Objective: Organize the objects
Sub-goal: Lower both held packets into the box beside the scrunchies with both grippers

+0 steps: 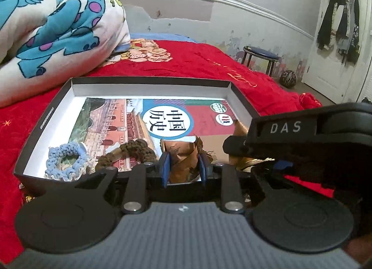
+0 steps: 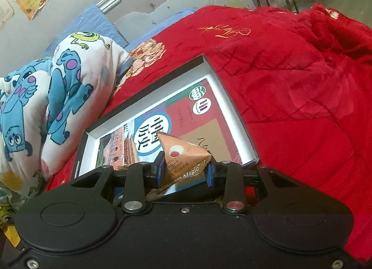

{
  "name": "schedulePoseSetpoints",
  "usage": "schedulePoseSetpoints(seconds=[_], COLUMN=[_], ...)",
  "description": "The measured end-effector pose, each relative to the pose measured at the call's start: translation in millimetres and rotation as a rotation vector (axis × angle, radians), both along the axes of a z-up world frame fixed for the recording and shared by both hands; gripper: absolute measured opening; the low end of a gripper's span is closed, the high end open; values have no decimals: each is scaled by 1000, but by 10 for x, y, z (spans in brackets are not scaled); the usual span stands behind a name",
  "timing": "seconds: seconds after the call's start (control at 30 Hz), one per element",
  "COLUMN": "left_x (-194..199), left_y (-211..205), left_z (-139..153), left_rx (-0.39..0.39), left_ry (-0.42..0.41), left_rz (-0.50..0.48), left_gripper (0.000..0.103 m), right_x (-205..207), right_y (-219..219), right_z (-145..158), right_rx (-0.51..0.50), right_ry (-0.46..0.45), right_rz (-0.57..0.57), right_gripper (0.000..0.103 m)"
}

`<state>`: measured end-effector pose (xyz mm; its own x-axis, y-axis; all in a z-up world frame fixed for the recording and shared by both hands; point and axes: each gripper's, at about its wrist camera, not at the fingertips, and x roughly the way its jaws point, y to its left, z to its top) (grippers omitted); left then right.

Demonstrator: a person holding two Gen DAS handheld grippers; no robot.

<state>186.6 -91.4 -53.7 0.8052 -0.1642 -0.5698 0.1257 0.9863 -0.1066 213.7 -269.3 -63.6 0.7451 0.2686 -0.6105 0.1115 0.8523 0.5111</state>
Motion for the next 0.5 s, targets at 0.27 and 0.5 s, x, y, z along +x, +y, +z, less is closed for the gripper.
schedulePoseSetpoints(seconds=[0.27, 0.5], left_x=[14, 35], left_y=[7, 23], left_z=[-26, -35], left_rx=[8, -4], left_ry=[2, 10], left_rz=[12, 23], left_gripper=[31, 31], right_x=[15, 39], right_y=[43, 66], right_z=[4, 4], right_rx=[-16, -17], right_ry=[-3, 4], right_rz=[16, 30], right_gripper=[33, 33])
